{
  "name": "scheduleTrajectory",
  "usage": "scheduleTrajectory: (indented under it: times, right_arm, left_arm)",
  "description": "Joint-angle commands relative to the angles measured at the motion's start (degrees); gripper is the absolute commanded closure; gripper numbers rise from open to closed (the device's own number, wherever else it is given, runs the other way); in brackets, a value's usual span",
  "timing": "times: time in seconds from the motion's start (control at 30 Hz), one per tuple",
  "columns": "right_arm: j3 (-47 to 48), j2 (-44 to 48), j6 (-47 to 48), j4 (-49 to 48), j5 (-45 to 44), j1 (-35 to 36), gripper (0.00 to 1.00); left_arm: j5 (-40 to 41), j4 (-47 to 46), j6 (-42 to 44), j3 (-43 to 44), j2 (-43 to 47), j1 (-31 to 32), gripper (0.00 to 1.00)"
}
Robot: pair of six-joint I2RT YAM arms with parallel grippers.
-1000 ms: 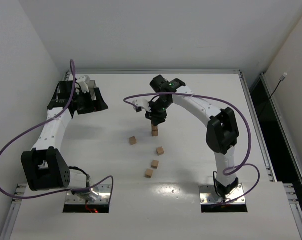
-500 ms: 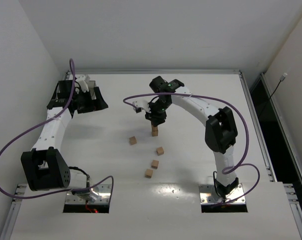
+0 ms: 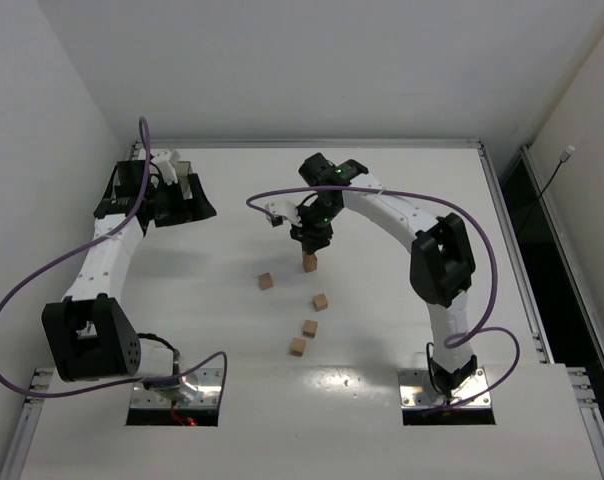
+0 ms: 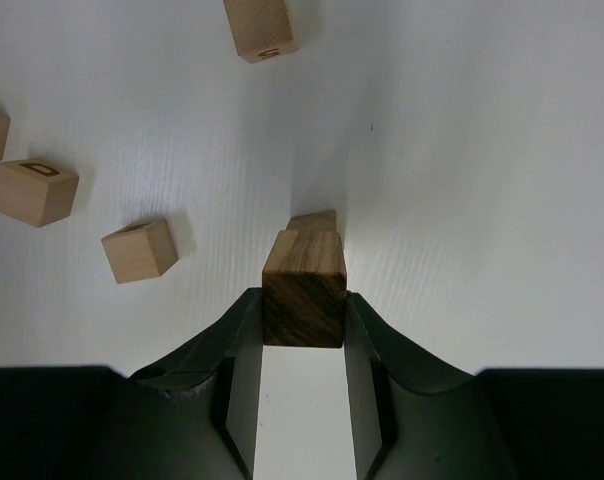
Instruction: Build the wood block tower
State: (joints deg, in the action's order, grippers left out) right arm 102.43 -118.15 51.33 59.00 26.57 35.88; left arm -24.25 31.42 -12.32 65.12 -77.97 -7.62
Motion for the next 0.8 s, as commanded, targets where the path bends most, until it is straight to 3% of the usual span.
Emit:
scheduleTrajectory:
  times: [0.0,0.17,0.33,0.57,0.77]
  right_arm:
    - [-0.2,0.4,1.5,-0.6,1.6,0.5,1.0]
    - [-0.7,0.4,2.0,0.0,1.0,0.5,0.94]
    - [-0.7,0.4,2.0,-0.6,1.0,0.5,0.7]
    - [-1.3,1.0,2.0,-1.1,1.0,0.5,0.49]
    - [-1.8,3.5,1.5,-2.1,1.0,0.0,0.42]
  left_arm:
    - [-1.1,-1.3,-0.4,2.3,-0.2,-0.8,0.1]
    - [-1.1,-1.3,-0.4,2.3,-0.2,-0.8,0.1]
    - [-1.1,-1.3,-0.4,2.3,-0.2,-0.8,0.1]
    - [-3.8,-1.3,1.7,1.8,0.8,-0.8,0.1]
    - [-6.1,-2.5,2.8,-1.3,2.8,0.2,0.07]
